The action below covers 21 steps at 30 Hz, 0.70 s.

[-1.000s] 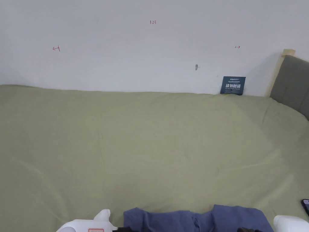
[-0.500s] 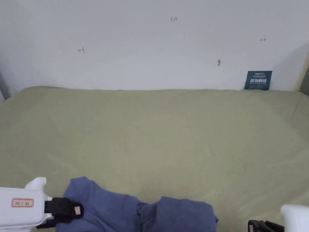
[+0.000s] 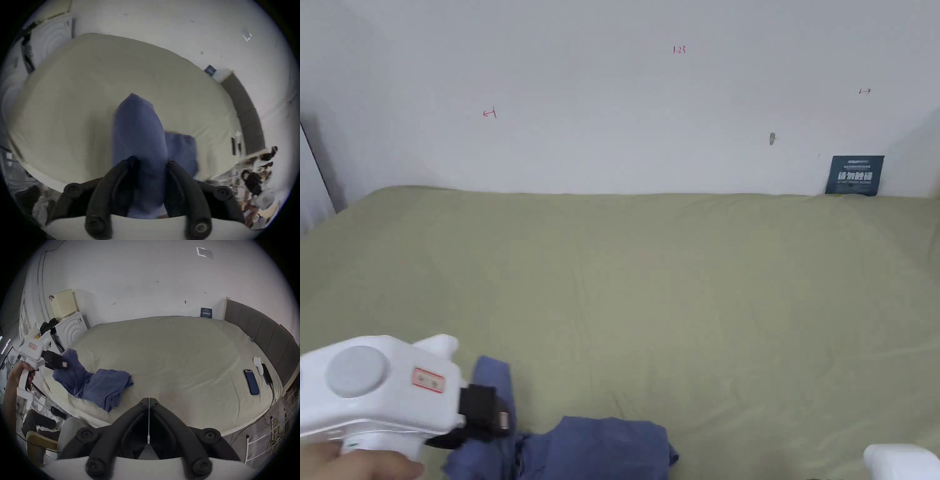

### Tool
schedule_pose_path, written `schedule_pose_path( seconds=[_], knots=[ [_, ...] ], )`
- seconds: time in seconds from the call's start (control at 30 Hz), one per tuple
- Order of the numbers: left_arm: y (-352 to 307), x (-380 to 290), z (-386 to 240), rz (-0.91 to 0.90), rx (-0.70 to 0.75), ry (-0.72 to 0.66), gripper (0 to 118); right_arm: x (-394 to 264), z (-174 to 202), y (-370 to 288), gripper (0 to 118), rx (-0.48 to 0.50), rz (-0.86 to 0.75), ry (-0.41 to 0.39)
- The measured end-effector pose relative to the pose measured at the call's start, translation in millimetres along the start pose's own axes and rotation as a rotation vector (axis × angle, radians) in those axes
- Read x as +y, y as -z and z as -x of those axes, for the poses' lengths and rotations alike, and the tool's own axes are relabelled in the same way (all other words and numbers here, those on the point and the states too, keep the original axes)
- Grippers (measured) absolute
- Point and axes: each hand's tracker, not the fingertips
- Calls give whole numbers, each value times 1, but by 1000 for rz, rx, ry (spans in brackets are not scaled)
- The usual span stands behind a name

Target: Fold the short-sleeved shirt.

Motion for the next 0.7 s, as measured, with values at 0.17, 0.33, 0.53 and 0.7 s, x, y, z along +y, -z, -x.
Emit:
schedule_pose_path(
  seconds=[0.17,0.33,0.53,0.7],
  knots=[
    [64,-6,-47,127,-103,152,30,-5,-13,-6,3,-26,-4,31],
    [97,-14,-52,186,-278,40,103,-6,-25,-7,3,-59,-3,57],
    [70,-7,-21,92,-395,-62,102,-9,-27,-3,3,-63,6,64],
    [73,-15,24,-49,-374,-152,24,-11,-20,1,3,-33,10,62]
  ],
)
